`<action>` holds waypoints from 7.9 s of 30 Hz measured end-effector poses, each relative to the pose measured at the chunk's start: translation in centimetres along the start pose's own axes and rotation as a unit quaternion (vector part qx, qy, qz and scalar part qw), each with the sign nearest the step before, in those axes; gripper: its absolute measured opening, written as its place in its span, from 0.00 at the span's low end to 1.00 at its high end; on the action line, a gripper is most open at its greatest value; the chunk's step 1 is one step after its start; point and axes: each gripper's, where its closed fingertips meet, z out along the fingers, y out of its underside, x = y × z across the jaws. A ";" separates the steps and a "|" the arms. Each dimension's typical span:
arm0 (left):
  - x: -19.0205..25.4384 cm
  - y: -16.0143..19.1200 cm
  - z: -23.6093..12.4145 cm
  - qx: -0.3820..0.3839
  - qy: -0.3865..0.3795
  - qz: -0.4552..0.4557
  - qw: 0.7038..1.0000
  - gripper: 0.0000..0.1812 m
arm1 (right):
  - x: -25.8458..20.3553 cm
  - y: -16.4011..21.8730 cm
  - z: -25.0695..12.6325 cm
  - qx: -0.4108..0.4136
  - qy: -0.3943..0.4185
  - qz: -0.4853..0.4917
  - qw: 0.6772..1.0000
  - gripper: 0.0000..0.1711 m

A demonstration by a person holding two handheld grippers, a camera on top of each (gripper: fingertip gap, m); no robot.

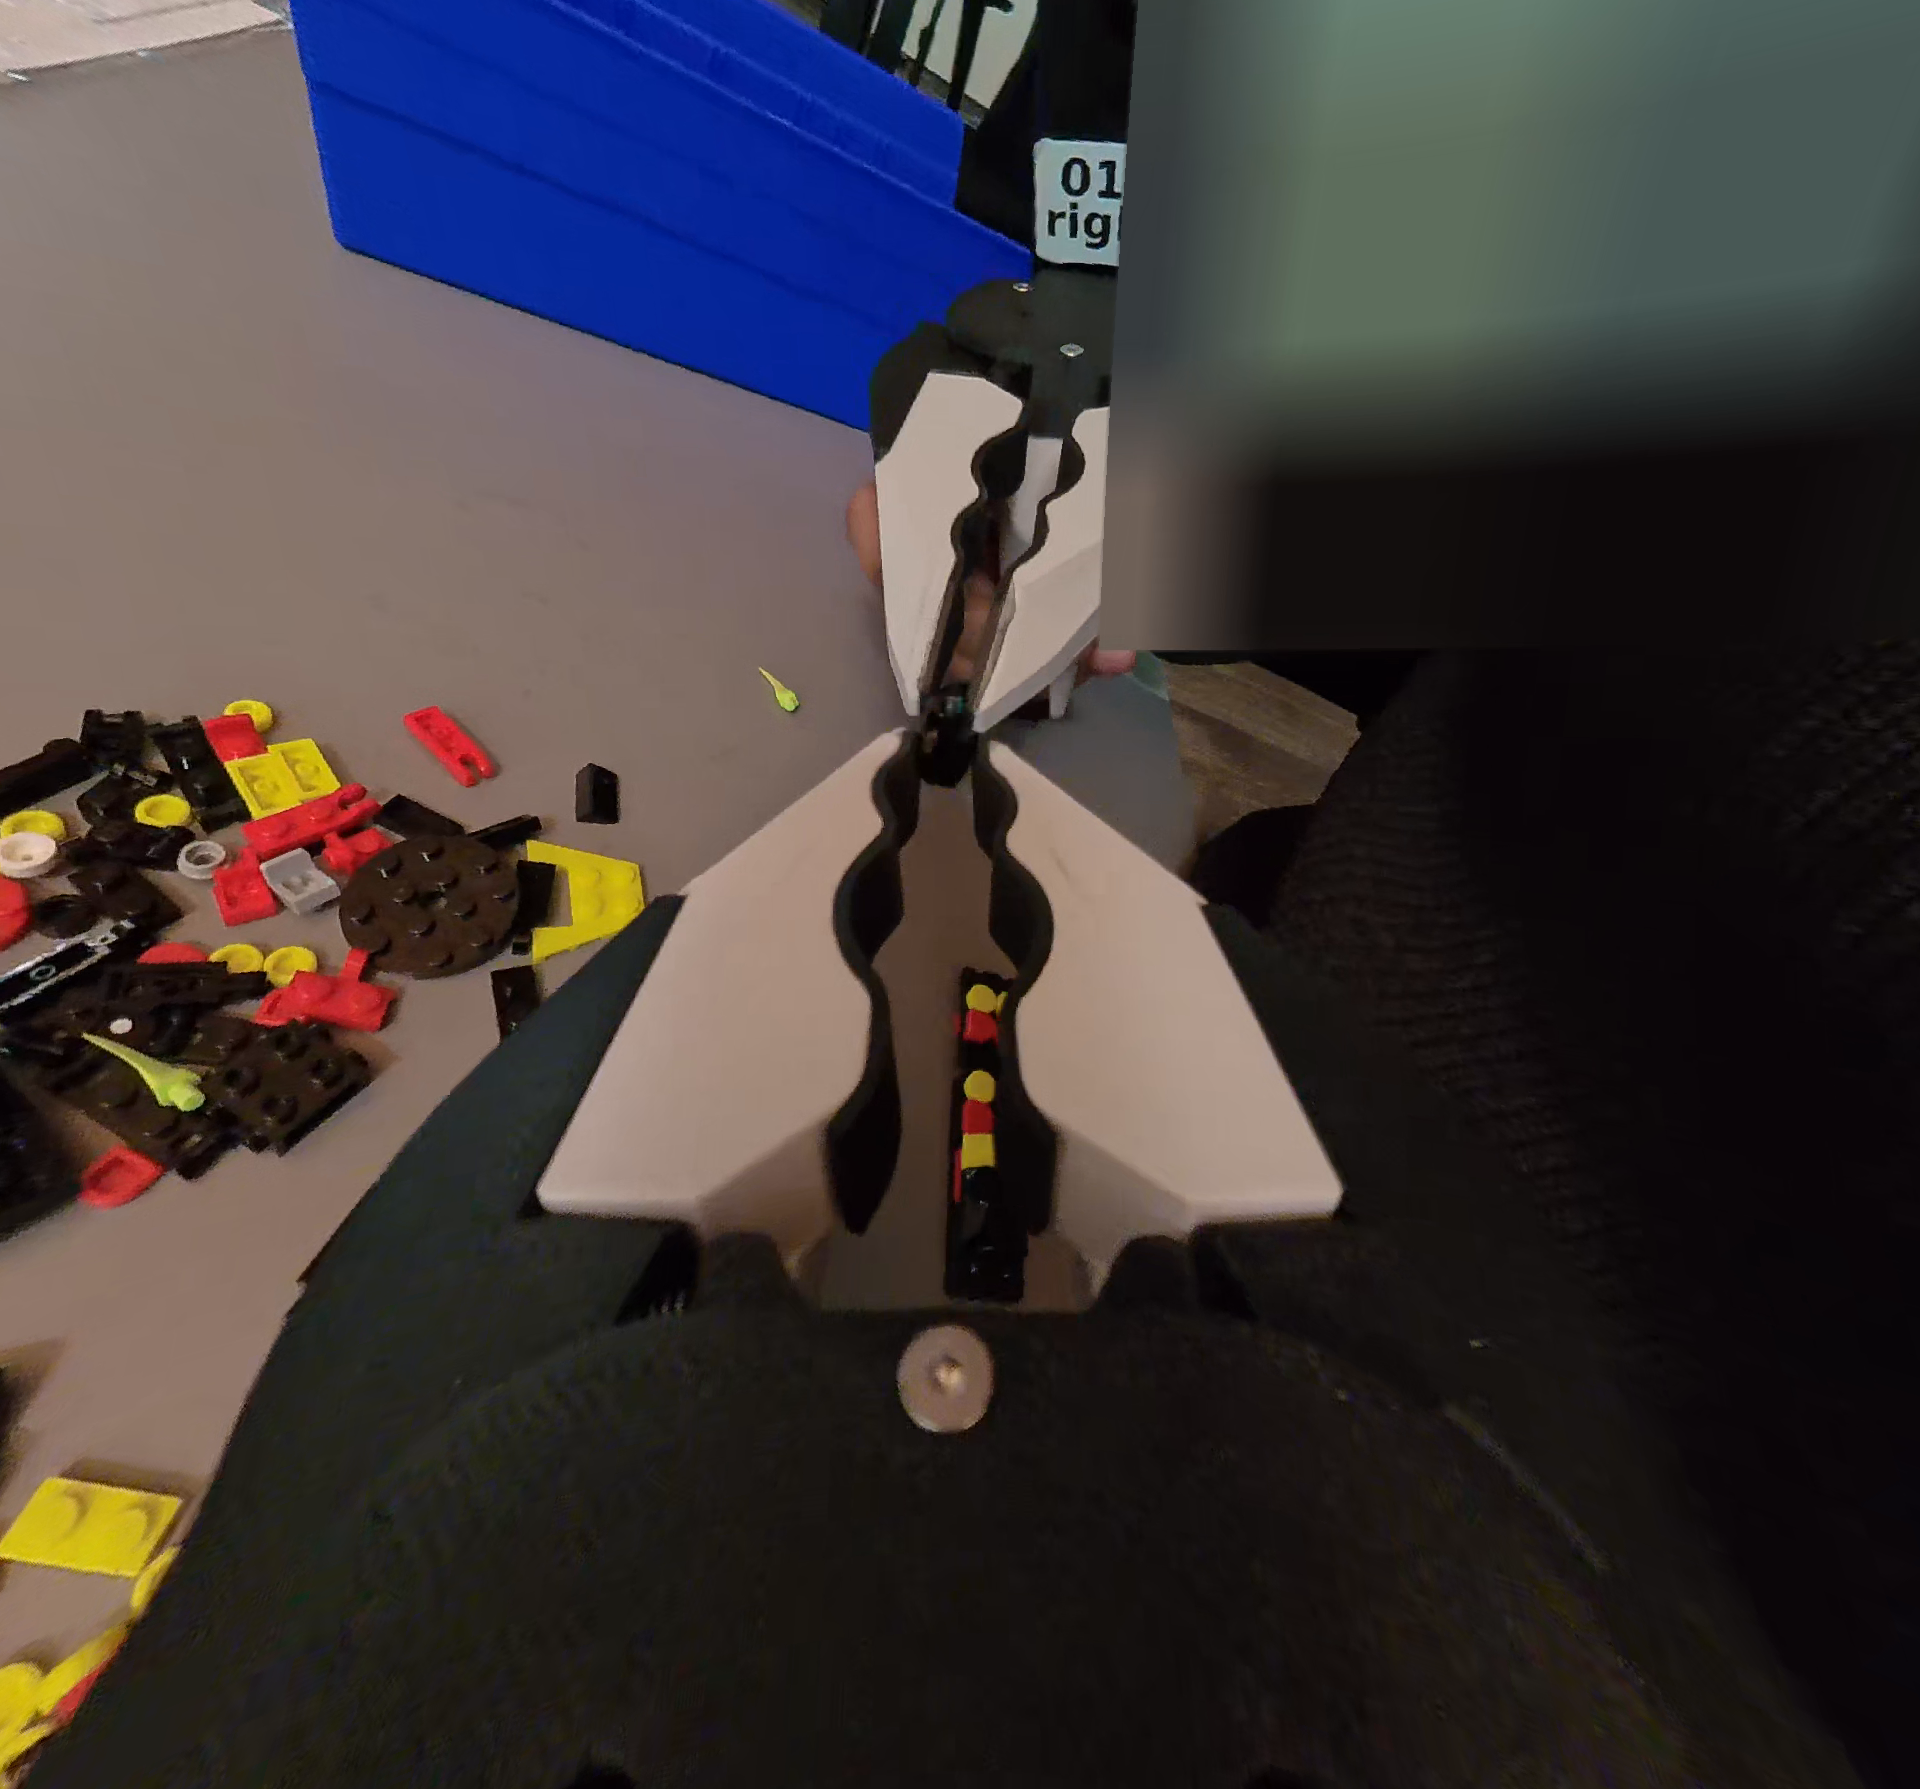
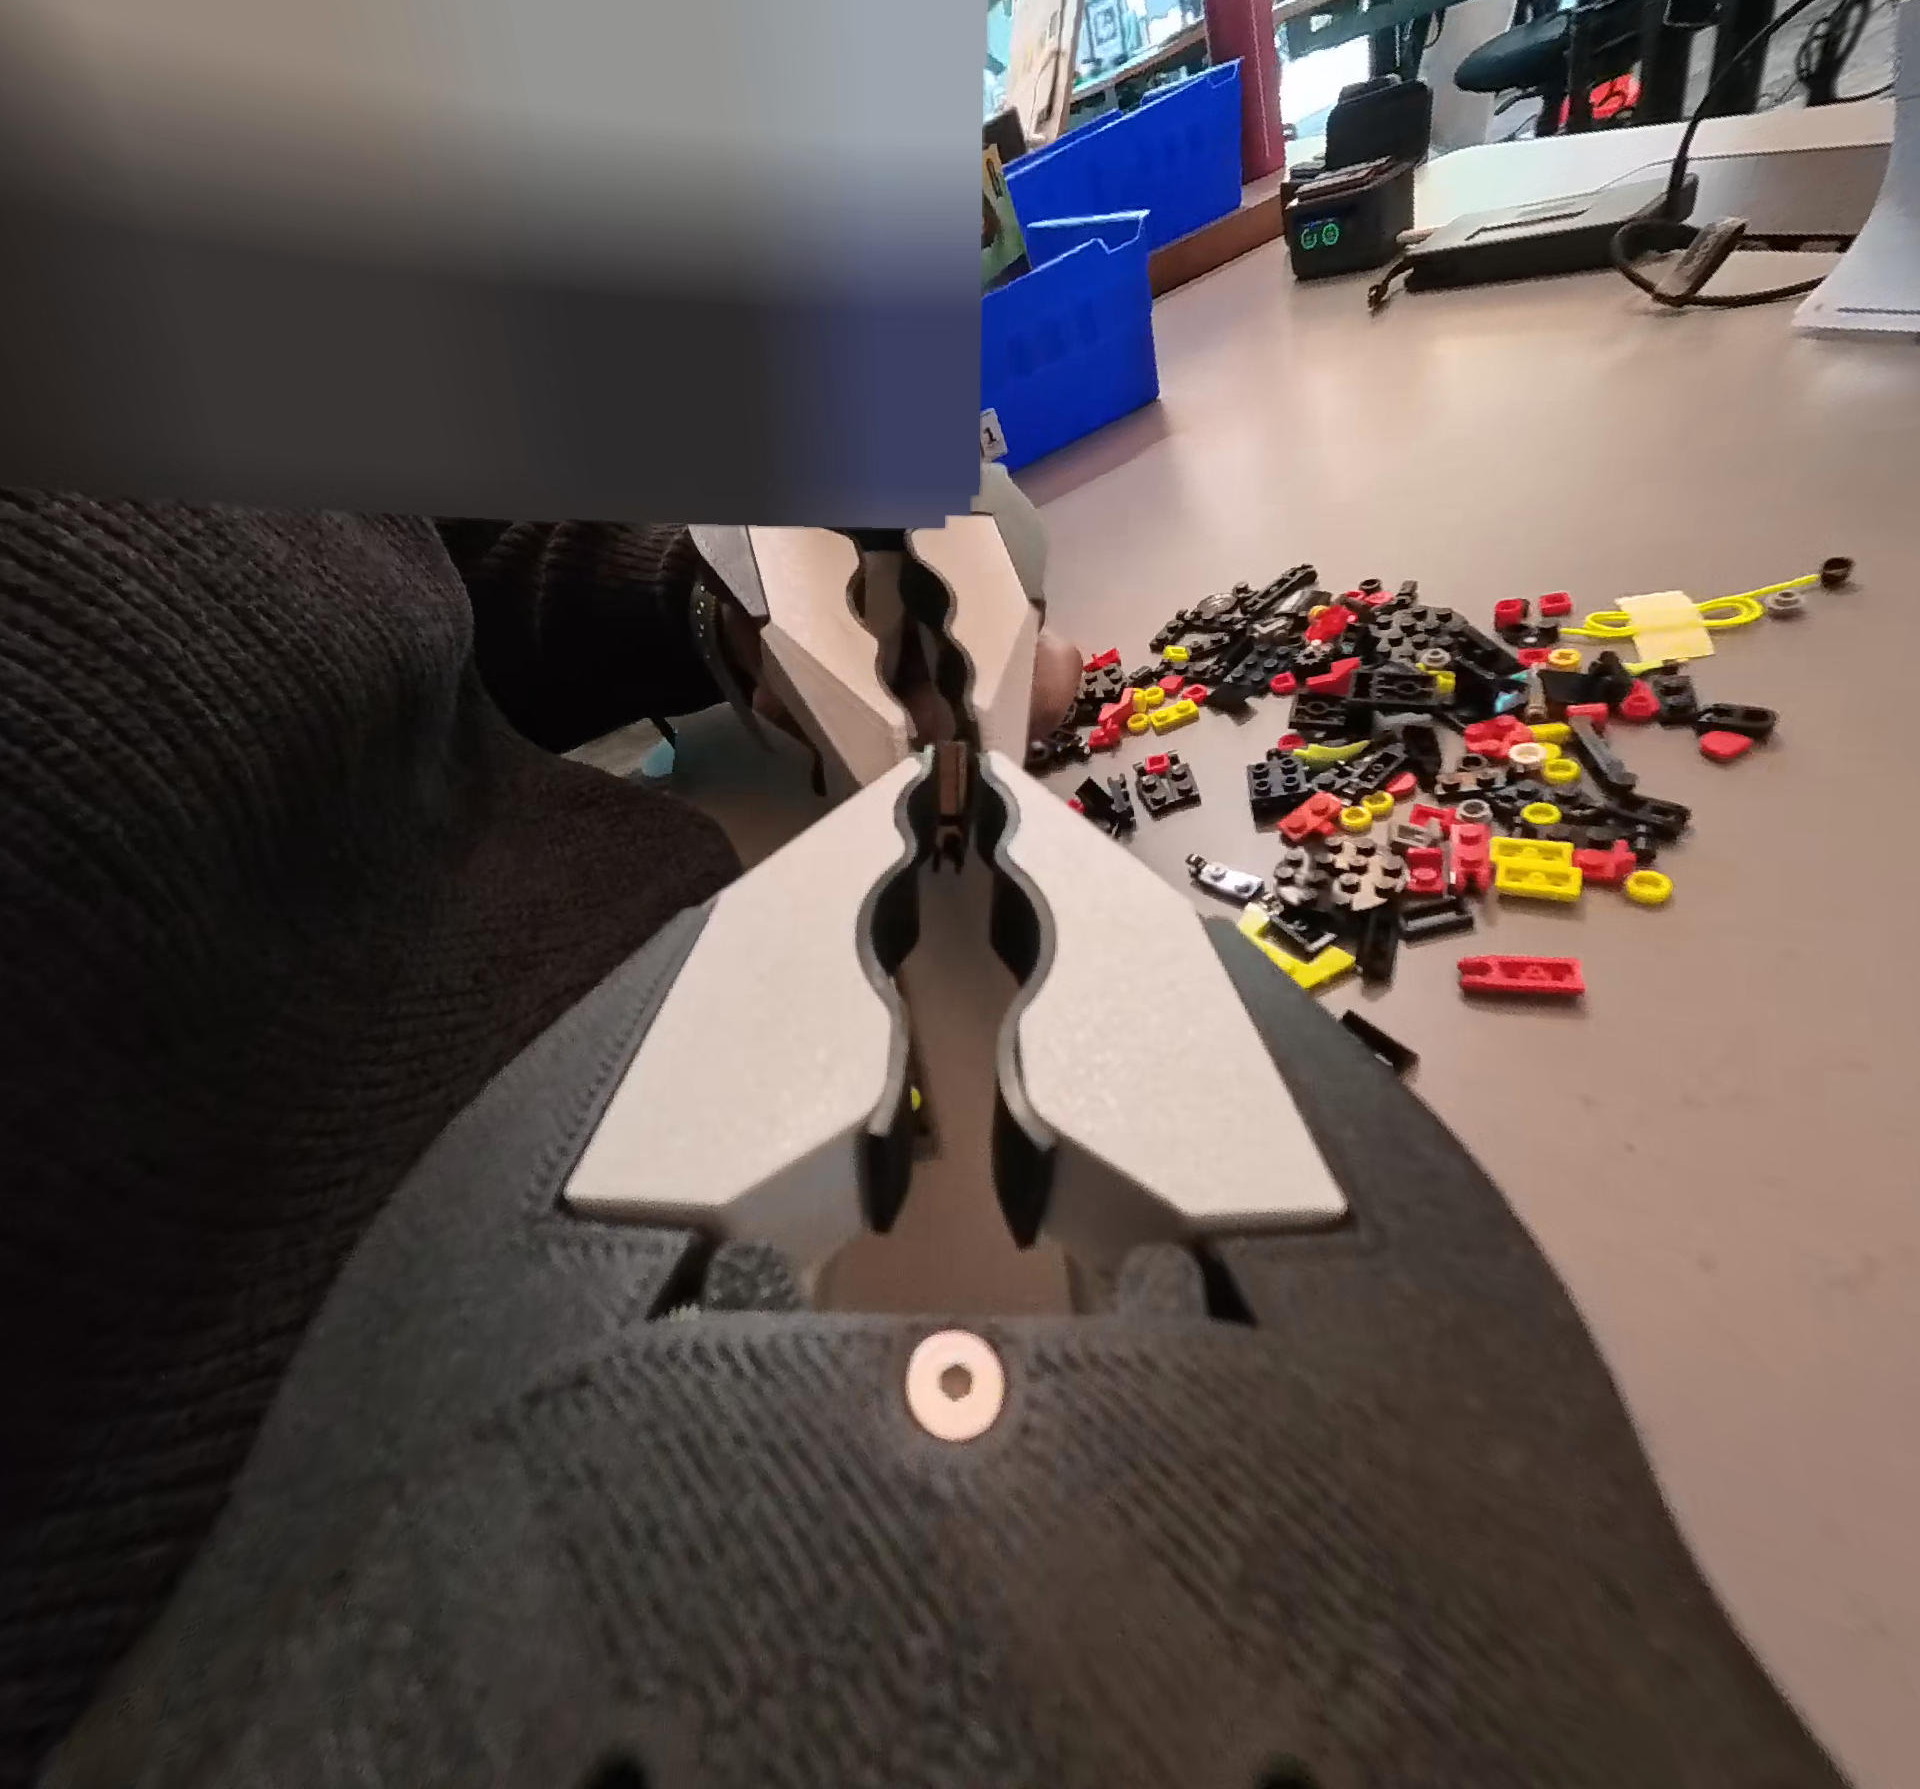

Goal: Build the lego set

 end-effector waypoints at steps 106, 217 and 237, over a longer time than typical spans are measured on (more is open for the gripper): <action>-1.5 -1.4 -1.2 0.047 0.039 -0.130 0.990 0.02 | 2.2 -0.8 -1.3 0.024 0.021 0.062 0.998 0.13; -4.8 1.7 -6.1 0.016 -0.360 -0.008 0.933 0.20 | 5.5 2.9 -2.1 -0.113 0.192 0.019 0.975 0.08; -10.2 -1.8 -8.9 0.069 -0.490 -0.027 0.868 0.10 | 9.1 -0.2 -4.2 -0.065 0.335 0.014 0.940 0.12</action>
